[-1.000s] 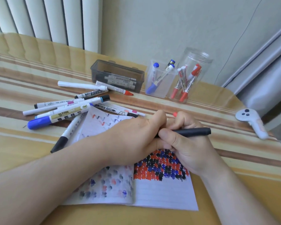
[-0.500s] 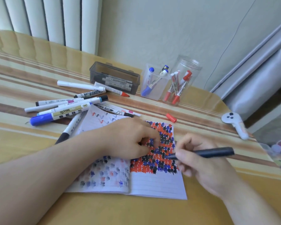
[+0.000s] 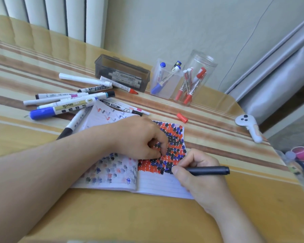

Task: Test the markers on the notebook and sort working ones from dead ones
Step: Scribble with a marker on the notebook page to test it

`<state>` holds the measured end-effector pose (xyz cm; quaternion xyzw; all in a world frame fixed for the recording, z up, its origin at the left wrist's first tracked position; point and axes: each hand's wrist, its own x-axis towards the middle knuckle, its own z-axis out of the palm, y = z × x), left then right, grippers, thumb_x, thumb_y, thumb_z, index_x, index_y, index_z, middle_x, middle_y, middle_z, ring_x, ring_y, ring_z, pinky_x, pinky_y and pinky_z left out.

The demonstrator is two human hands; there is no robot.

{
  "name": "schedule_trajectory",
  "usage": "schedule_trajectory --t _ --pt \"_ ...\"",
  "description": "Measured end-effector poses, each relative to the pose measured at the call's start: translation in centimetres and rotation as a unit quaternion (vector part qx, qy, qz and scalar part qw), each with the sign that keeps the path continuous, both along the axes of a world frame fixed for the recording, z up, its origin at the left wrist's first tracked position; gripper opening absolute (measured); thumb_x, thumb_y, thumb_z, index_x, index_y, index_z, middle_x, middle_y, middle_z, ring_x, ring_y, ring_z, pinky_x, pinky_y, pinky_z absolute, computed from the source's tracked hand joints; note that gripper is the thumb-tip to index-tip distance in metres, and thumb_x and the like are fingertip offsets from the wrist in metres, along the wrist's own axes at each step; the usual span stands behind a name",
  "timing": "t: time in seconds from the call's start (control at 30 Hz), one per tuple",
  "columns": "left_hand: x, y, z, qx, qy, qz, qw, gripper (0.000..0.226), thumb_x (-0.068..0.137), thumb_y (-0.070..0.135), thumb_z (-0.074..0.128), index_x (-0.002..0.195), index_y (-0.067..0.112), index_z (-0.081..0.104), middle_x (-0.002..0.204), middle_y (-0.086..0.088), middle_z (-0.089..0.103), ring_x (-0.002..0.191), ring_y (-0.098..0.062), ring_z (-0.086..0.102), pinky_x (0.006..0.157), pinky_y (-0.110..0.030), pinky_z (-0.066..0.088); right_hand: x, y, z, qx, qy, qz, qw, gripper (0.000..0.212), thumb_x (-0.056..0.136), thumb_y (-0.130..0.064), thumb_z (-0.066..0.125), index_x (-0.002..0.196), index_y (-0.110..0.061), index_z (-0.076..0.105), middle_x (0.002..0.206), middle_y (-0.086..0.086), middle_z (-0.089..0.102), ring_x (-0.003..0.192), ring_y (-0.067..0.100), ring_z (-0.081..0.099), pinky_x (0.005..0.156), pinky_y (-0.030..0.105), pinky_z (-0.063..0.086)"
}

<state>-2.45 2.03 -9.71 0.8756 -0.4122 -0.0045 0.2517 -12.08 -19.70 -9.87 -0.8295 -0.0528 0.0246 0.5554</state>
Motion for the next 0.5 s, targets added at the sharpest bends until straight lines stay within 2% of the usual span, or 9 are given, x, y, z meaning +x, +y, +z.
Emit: schedule_trajectory --t 0.07,0.2,0.27,0.4,0.5 --pt "0.08 -0.01 -0.06 0.005 0.005 0.004 1.0 0.025 0.08 0.052 0.06 0.101 0.046 0.073 0.086 0.013 0.07 0.084 -0.005 0.063 0.082 -0.031 0.052 0.08 0.08 -0.01 -0.006 -0.002 -0.006 1.0 0.025 0.071 -0.03 0.079 0.067 -0.016 0.059 0.067 0.024 0.057 0.056 0.02 0.045 0.052 0.037 0.036" --pt "0.08 0.01 -0.07 0.006 0.011 0.009 1.0 0.025 0.08 0.051 0.061 0.101 0.046 0.073 0.085 0.012 0.069 0.083 -0.004 0.062 0.08 -0.032 0.052 -0.02 0.26 -0.09 -0.02 -0.004 0.0 1.0 0.028 0.08 -0.013 0.081 0.066 -0.014 0.057 0.062 0.016 0.053 0.055 0.017 0.041 0.051 0.033 0.034" --pt "0.04 0.0 -0.06 0.007 0.009 0.007 1.0 0.025 0.08 0.051 0.061 0.101 0.045 0.073 0.086 0.012 0.069 0.084 -0.005 0.062 0.081 -0.033 0.052 -0.06 0.28 -0.09 -0.029 -0.011 -0.003 1.0 0.032 0.083 -0.006 0.081 0.065 -0.012 0.055 0.063 0.019 0.051 0.055 0.017 0.04 0.051 0.031 0.032" --pt "0.11 0.02 -0.05 0.011 0.006 0.005 1.0 0.025 0.081 0.052 0.06 0.102 0.045 0.073 0.087 0.013 0.07 0.085 -0.006 0.062 0.082 -0.033 0.052 0.02 0.21 -0.14 -0.059 -0.032 -0.005 0.998 0.03 0.081 -0.012 0.079 0.065 -0.013 0.054 0.065 0.02 0.052 0.056 0.015 0.041 0.051 0.031 0.033" --pt "0.12 0.02 -0.06 0.012 0.005 0.006 1.0 0.025 0.082 0.051 0.06 0.102 0.044 0.073 0.089 0.012 0.07 0.086 -0.006 0.062 0.082 -0.031 0.051 -0.11 0.15 0.1 -0.025 -0.02 -0.009 0.999 0.028 0.078 -0.013 0.08 0.064 -0.015 0.056 0.066 0.021 0.055 0.055 0.016 0.043 0.05 0.033 0.036"
